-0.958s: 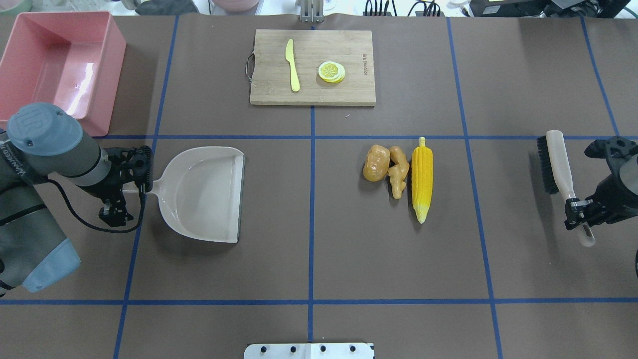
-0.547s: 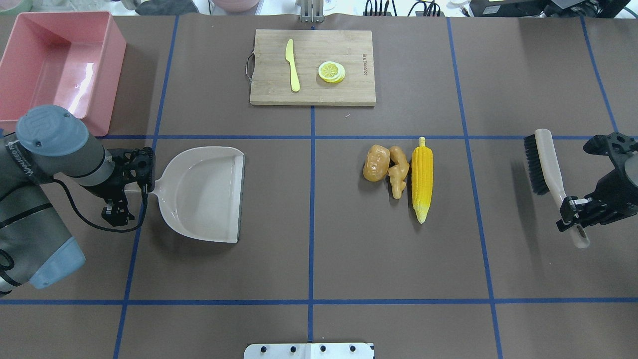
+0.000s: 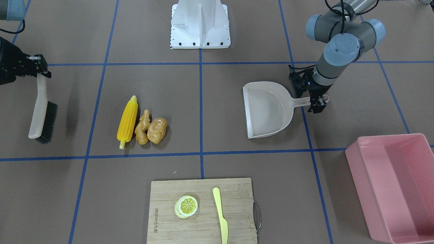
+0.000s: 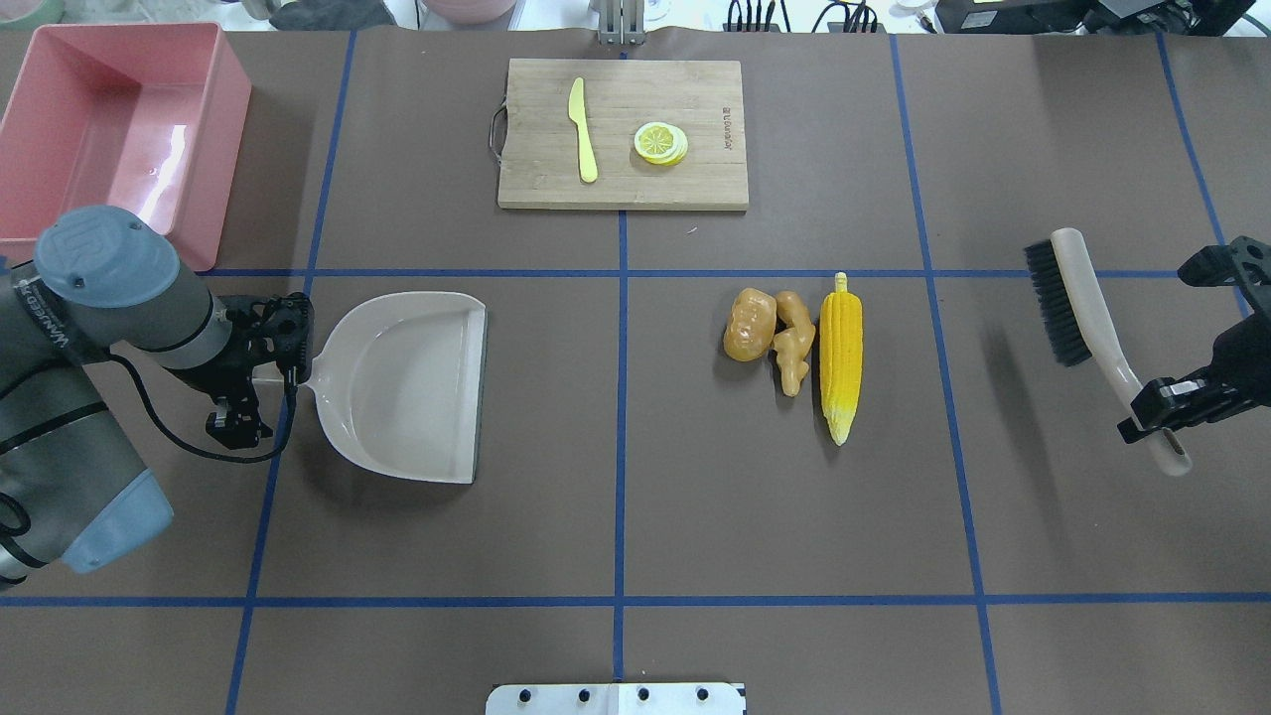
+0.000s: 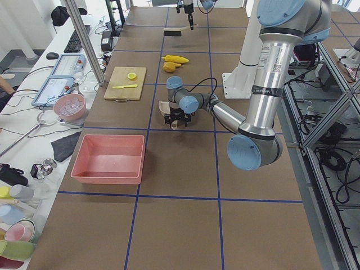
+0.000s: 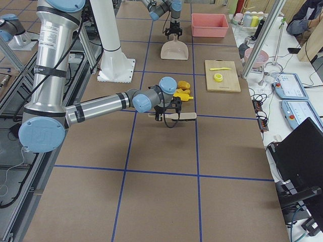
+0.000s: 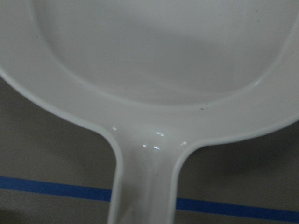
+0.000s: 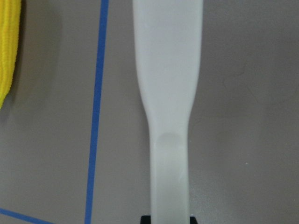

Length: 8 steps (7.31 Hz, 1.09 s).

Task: Sweep and dump trash into bin
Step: 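Grasp the dustpan handle with the left gripper while the right grasps the brush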

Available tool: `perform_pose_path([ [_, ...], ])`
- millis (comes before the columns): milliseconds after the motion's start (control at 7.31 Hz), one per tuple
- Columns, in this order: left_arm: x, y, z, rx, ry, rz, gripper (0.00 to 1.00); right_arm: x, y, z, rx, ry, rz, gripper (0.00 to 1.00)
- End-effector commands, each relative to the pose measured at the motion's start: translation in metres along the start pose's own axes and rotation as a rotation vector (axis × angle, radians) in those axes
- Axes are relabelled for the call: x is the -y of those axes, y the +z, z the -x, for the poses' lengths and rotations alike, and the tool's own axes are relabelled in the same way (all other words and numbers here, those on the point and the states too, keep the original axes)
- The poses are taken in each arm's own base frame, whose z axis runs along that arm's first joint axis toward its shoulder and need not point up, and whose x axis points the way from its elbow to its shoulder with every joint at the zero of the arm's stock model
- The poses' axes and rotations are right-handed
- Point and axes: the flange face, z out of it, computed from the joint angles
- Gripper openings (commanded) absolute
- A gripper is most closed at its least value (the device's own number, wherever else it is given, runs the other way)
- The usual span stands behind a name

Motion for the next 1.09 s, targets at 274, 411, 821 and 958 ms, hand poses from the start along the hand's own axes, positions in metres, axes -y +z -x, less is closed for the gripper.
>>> perform_pose_path([
  [274, 0.005, -0.004, 0.002, -0.026, -0.006, -0.015, 0.6, -0.002, 0.017, -0.016, 0.159, -0.061, -0.017, 0.0],
  [411, 0.003, -0.002, 0.001, -0.034, -0.014, 0.0, 0.6, 0.001, 0.017, -0.01, 0.183, 0.0, 0.0, 0.0],
  [821, -0.002, 0.006, 0.004, -0.04, -0.01, 0.014, 0.58, 0.028, 0.01, 0.021, 0.244, 0.189, 0.038, 0.0],
  [958, -0.002, 0.007, 0.005, -0.04, -0.011, 0.016, 0.53, 0.04, 0.008, 0.035, 0.253, 0.225, 0.037, 0.0],
])
